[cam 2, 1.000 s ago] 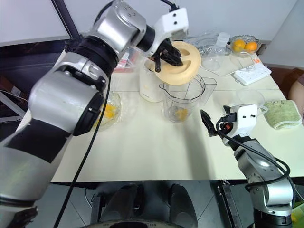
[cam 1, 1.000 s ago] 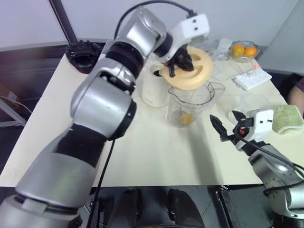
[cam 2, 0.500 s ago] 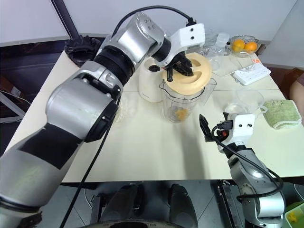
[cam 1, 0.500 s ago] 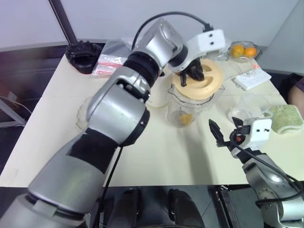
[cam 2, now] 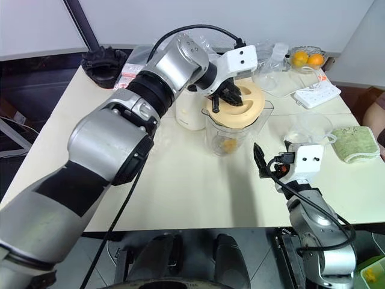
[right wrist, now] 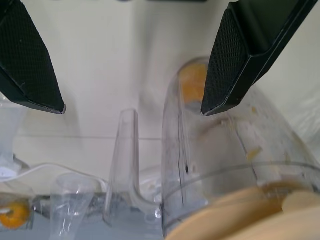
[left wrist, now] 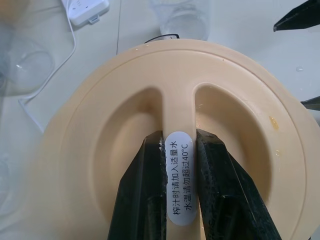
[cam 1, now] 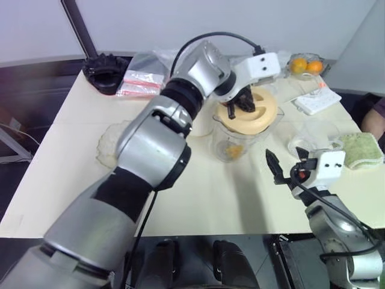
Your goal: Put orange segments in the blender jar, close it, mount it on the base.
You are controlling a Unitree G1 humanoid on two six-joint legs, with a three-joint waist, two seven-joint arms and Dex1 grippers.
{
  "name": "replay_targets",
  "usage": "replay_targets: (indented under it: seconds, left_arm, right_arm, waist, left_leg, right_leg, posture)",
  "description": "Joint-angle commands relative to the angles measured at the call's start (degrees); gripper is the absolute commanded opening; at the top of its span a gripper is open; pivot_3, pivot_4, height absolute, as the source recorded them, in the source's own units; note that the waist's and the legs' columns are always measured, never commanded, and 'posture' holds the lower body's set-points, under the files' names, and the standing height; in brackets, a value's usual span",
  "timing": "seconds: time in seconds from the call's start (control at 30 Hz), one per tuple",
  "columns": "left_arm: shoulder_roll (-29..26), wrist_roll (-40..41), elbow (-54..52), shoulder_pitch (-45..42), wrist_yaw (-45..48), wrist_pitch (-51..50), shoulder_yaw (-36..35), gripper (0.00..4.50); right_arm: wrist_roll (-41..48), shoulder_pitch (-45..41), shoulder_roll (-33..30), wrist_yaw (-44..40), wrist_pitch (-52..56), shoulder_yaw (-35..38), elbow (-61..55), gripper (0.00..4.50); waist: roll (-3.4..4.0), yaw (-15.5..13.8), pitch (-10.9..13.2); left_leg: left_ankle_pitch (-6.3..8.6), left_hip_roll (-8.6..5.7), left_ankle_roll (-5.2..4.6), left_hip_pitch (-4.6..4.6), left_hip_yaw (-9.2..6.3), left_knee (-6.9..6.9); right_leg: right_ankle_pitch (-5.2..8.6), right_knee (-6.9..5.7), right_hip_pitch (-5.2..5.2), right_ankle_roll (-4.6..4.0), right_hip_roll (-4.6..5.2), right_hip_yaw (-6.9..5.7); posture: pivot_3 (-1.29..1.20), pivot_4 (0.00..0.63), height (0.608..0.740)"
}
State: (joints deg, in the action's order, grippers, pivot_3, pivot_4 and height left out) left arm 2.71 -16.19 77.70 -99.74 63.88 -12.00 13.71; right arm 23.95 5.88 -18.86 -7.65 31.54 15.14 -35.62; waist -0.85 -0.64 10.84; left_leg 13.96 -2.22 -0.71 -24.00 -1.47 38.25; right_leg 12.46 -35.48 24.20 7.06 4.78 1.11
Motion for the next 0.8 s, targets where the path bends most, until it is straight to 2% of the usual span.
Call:
replay_targets:
  seconds: [0.03, 0.2, 0.53, 0.8]
  left_arm:
    - [0.5, -4.9, 1.7, 3.0, -1.6, -0.3, 3.5, 0.25]
    - [0.5, -4.9, 1.9, 3.5, -1.4, -4.3, 3.1, 0.25]
    - [-1.2, -4.5, 1.5, 4.3, -0.5, -1.7, 2.4, 0.25]
    - [-2.2, -2.3, 1.5, 2.6, 2.8, -2.9, -1.3, 0.25]
  right_arm:
    - [-1.3, -2.1, 1.1, 0.3, -2.1, -1.3, 0.7, 4.50]
    - [-3.1, -3.8, 2.2, 0.7, -3.0, -2.7, 2.9, 4.50]
    - [-4.7, -4.8, 3.5, 0.5, -3.8, -3.5, 5.0, 4.50]
    - [-4.2, -6.4, 3.9, 0.3, -2.6, -3.9, 3.9, 4.50]
  waist:
    - [-0.03, 0.0, -0.1]
    - [-0.05, 0.1, -0.2]
    - [-0.05, 0.4, -0.3]
    - [-0.04, 0.6, -0.3]
  left_leg:
    - [0.00, 0.01, 0.00, 0.06, 0.00, -0.01]
    - [0.08, 0.06, -0.07, 0.72, -0.04, -0.07]
    - [0.08, 0.06, -0.08, 0.72, -0.06, -0.07]
    - [0.08, 0.06, -0.08, 0.70, -0.05, -0.09]
  right_leg:
    - [0.00, 0.01, -0.07, 0.00, 0.00, 0.00]
    - [0.14, 0.33, -0.84, -0.21, -0.01, -0.07]
    - [0.08, 0.31, -0.85, -0.09, -0.01, -0.08]
    - [0.03, 0.30, -0.79, 0.00, -0.01, -0.08]
  posture:
    - [0.00, 0.150, 0.740]
    - [0.00, 0.150, 0.740]
    - [0.00, 0.150, 0.740]
    - [0.00, 0.150, 0.740]
